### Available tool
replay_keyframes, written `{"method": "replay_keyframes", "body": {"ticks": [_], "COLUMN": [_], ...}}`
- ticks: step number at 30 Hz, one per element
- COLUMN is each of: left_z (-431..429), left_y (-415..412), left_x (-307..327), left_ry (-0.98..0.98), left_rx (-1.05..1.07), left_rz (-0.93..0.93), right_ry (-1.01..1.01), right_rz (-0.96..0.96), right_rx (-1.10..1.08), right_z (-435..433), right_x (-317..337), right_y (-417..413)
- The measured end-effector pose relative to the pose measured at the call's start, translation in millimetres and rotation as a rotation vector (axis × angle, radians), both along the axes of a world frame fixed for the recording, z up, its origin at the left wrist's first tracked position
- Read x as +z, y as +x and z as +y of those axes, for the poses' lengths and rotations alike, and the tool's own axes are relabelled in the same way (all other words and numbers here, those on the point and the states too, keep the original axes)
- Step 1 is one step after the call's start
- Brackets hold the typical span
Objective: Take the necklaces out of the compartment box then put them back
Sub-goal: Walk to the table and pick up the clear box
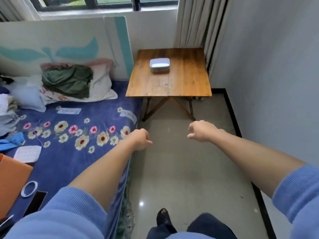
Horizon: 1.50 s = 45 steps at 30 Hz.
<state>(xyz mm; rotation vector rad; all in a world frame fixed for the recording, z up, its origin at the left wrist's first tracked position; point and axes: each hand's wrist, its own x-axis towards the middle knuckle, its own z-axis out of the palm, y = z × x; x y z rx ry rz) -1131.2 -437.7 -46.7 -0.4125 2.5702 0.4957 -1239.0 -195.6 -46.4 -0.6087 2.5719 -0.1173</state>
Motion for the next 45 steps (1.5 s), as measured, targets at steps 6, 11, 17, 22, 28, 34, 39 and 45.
{"method": "replay_keyframes", "body": {"ticks": [6, 11, 17, 22, 28, 34, 39, 45], "left_z": [-27, -52, -86, -130, -198, -265, -285, -300], "left_y": [-126, -232, -334, -388, -456, -539, -604, -662], "left_x": [-1, -15, -21, -34, -63, -86, -94, -118], "left_ry": [0.018, 0.024, 0.052, 0.070, 0.118, 0.206, 0.250, 0.219], "left_rx": [-0.047, -0.022, 0.042, 0.110, 0.156, 0.200, 0.180, 0.234], "left_rz": [0.007, -0.017, -0.006, -0.054, -0.079, -0.080, -0.060, 0.009], "right_ry": [0.014, 0.022, 0.061, 0.052, 0.007, -0.093, -0.123, -0.113], "right_rz": [-0.003, -0.039, -0.057, -0.074, -0.102, -0.090, -0.087, -0.118], "right_rx": [-0.045, -0.039, 0.033, 0.080, 0.059, -0.102, -0.190, -0.247], "right_z": [-25, -48, -88, -138, -203, -254, -274, -290], "right_x": [-2, -22, -22, -29, -61, -81, -89, -122], "right_y": [-117, -231, -358, -428, -494, -545, -582, -643]}}
